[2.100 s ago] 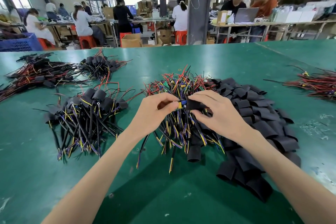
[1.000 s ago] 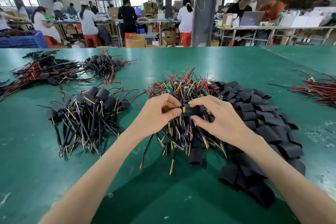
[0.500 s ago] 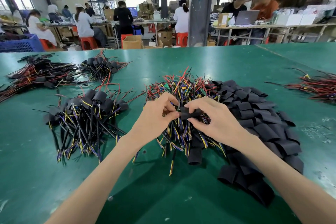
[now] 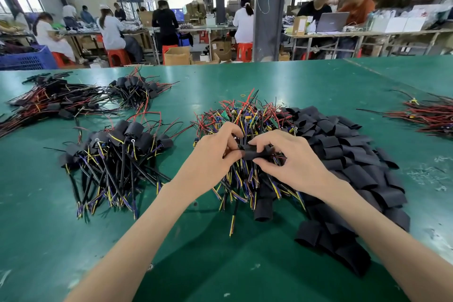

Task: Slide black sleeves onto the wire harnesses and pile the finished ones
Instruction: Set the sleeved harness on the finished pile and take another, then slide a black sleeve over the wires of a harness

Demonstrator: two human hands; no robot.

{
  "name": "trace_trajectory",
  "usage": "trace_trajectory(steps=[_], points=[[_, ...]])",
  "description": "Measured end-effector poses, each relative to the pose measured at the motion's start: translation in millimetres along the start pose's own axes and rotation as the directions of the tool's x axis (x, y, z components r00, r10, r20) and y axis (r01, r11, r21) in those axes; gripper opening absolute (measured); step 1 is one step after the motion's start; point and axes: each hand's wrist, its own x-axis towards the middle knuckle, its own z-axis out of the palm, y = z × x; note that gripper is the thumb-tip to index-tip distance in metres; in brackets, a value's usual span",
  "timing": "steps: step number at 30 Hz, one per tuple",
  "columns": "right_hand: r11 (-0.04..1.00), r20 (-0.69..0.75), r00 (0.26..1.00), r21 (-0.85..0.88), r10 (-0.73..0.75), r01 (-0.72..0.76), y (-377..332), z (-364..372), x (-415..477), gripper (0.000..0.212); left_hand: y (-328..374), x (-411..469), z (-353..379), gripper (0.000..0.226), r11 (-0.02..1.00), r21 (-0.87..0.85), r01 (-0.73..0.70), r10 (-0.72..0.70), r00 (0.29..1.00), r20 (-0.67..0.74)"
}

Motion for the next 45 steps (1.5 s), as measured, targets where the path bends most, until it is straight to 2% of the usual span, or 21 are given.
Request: trace_trajectory(steps=[5, 10, 13, 16, 18, 20, 22, 25, 27, 28, 29, 30, 31, 33, 34, 37, 40, 43, 45], points=[[0.999, -0.021, 0.999, -0.029, -0.027, 0.026, -1, 1, 0, 0.022, -1, 3, -1, 0.013, 1.0, -0.027, 0.004, -0.006, 0.999, -0.046], [1.0, -0.053, 0.999, 0.005, -0.009, 0.009, 1, 3, 1, 0.023, -1, 4, -3, 0.013, 0.992, -0.103, 0.069, -0.077, 0.994, -0.076], [0.997, -0.121, 0.991, -0.049, 0.053, -0.059, 8, -5, 3, 0.025, -7, 8, -15, 0.021, 0.982, -0.144, 0.12, -0.147, 0.969, -0.197], [0.975, -0.227, 0.962, -0.129, 0.15, -0.183, 20, -14, 4, 0.026, -21, 11, -37, 0.027, 0.961, -0.247, 0.126, -0.214, 0.904, -0.371], [0.953, -0.275, 0.937, -0.15, 0.215, -0.262, 27, -17, 3, 0.023, -37, 12, -54, 0.03, 0.976, -0.176, 0.127, -0.199, 0.846, -0.494], [0.931, -0.293, 0.919, -0.171, 0.265, -0.323, 32, -17, 3, 0.021, -58, 11, -69, 0.03, 0.978, 0.014, 0.209, -0.163, 0.801, -0.576], [0.913, -0.306, 0.905, -0.188, 0.297, -0.363, 35, -17, 3, 0.019, -78, 6, -78, 0.036, 0.916, 0.189, 0.354, -0.166, 0.763, -0.625], [0.888, -0.32, 0.885, -0.204, 0.338, -0.413, 38, -16, 2, 0.016, -101, -5, -82, 0.037, 0.749, 0.279, 0.601, -0.335, 0.707, -0.623], [0.873, -0.322, 0.874, -0.206, 0.365, -0.441, 41, -15, 2, 0.014, -110, -10, -83, 0.035, 0.583, 0.317, 0.748, -0.456, 0.624, -0.635], [0.866, -0.326, 0.867, -0.206, 0.378, -0.455, 43, -15, 1, 0.013, -111, -11, -82, 0.034, 0.525, 0.323, 0.788, -0.482, 0.588, -0.65], [0.858, -0.333, 0.858, -0.206, 0.391, -0.47, 45, -15, 1, 0.012, -112, -12, -82, 0.035, 0.51, 0.332, 0.794, -0.475, 0.581, -0.661], [0.85, -0.339, 0.849, -0.202, 0.406, -0.487, 47, -15, 1, 0.012, -113, -11, -81, 0.037, 0.541, 0.359, 0.76, -0.434, 0.619, -0.655], [0.842, -0.344, 0.839, -0.195, 0.422, -0.504, 49, -16, 1, 0.011, -115, -10, -79, 0.04, 0.592, 0.411, 0.693, -0.377, 0.689, -0.619], [0.829, -0.347, 0.825, -0.185, 0.447, -0.528, 52, -16, 0, 0.011, -119, -9, -73, 0.037, 0.652, 0.509, 0.562, -0.315, 0.812, -0.492], [0.826, -0.344, 0.823, -0.186, 0.453, -0.532, 54, -16, 0, 0.012, -122, -9, -71, 0.032, 0.65, 0.528, 0.546, -0.337, 0.831, -0.443], [0.82, -0.338, 0.821, -0.19, 0.461, -0.539, 58, -17, -2, 0.012, -132, -11, -66, 0.027, 0.605, 0.516, 0.606, -0.423, 0.794, -0.436], [0.81, -0.338, 0.813, -0.194, 0.474, -0.553, 59, -17, -2, 0.011, -143, -17, -68, 0.029, 0.587, 0.53, 0.612, -0.389, 0.787, -0.478], [0.78, -0.323, 0.797, -0.217, 0.51, -0.587, 60, -16, -2, 0.011, -153, -26, -62, 0.048, 0.56, 0.602, 0.569, -0.355, 0.822, -0.446], [0.768, -0.291, 0.793, -0.225, 0.535, -0.6, 60, -16, -2, 0.012, -153, -28, -61, 0.057, 0.549, 0.613, 0.568, -0.387, 0.823, -0.416]])
